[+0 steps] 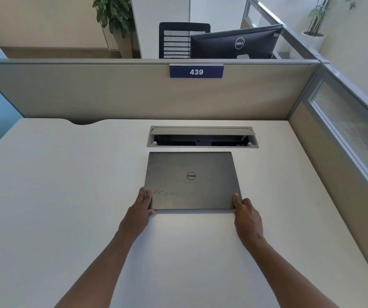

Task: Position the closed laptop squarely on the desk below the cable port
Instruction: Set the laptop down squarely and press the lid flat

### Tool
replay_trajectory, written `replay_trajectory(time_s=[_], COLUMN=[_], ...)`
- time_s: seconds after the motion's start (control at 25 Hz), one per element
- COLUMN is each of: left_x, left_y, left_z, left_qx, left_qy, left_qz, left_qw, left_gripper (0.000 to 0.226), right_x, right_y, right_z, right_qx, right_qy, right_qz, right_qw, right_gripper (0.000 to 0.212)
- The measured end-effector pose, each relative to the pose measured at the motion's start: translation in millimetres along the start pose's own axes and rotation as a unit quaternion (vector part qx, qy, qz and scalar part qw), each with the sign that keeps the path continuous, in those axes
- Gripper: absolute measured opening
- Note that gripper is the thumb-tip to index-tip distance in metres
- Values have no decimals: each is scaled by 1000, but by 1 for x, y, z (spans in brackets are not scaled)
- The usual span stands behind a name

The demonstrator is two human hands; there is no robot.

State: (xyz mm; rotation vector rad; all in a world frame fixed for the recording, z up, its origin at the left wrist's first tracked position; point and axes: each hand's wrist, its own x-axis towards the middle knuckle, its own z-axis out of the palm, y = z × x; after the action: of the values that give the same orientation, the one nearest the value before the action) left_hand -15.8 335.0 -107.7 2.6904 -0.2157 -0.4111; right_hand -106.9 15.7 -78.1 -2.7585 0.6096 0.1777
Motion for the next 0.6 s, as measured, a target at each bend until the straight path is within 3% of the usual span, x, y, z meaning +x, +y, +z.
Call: replay_trajectory(time_s=[0.24,0.6], left_x=[-3,-7], left_y=[2,4], left_z=[-4,-2], left_qx=[-8,-17], left_qy=[-31,-15], left_qz=[3,12], left_qw=[999,1000], left_gripper=[66,66], right_x=[-3,-3], right_y=[4,4], right_z=[-4,-3], right_qx=[11,9], right_qy=[4,15], right_qz=[4,3], right_qw=[1000,1000], right_gripper=[53,53])
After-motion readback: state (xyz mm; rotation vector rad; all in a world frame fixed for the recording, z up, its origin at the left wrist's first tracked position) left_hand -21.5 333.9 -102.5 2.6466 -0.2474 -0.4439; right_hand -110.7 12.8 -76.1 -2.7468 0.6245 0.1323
